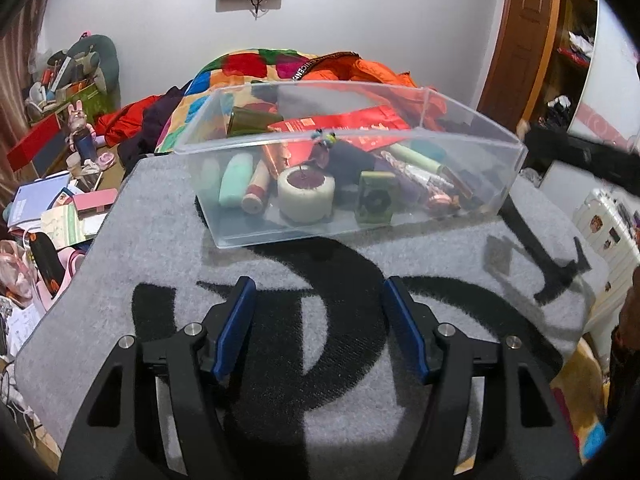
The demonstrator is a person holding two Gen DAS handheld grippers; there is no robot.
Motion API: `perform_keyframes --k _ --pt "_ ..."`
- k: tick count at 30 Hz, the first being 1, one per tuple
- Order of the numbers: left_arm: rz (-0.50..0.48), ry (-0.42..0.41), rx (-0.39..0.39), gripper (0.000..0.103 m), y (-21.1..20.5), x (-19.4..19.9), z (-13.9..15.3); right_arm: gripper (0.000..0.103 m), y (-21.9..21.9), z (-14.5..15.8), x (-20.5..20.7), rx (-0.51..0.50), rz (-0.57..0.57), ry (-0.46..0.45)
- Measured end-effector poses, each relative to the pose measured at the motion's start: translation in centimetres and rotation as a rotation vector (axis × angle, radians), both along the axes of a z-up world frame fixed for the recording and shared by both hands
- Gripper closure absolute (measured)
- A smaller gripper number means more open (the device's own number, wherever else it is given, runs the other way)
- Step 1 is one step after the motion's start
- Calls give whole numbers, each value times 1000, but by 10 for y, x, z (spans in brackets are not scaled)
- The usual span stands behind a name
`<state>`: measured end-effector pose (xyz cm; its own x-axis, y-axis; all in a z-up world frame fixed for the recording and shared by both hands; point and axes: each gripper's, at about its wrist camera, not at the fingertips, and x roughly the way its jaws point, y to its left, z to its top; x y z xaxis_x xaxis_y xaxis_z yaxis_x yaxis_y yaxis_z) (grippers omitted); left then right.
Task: Organize objects
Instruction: 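Grasp the gold tin with the right gripper, then lower the gold tin into the clear box and open the right gripper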
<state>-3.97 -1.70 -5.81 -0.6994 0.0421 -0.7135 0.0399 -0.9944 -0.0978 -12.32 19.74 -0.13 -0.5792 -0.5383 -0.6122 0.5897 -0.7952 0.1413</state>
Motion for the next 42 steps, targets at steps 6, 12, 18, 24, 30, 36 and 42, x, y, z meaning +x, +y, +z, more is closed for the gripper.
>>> perform_keyframes --k 6,12,18,24,30,36,42 --pt "33 89 -21 37 -5 10 23 63 -23 14 -22 39 -47 51" --pt "46 144 -21 36 -8 15 42 63 -37 -3 -49 79 -90 3" --pt "59 175 -31 31 -7 14 50 62 -42 -15 -53 112 -74 -29" --pt "53 196 -14 30 -5 15 59 56 -37 -10 -47 103 -53 -9" --pt "46 241 -16 26 -2 17 78 55 -27 4 -34 64 -35 9" --pt "38 302 -8 13 3 25 97 43 -15 21 -3 18 -8 70" --pt "29 305 17 7 5 32 100 34 -2 28 24 4 -21 118"
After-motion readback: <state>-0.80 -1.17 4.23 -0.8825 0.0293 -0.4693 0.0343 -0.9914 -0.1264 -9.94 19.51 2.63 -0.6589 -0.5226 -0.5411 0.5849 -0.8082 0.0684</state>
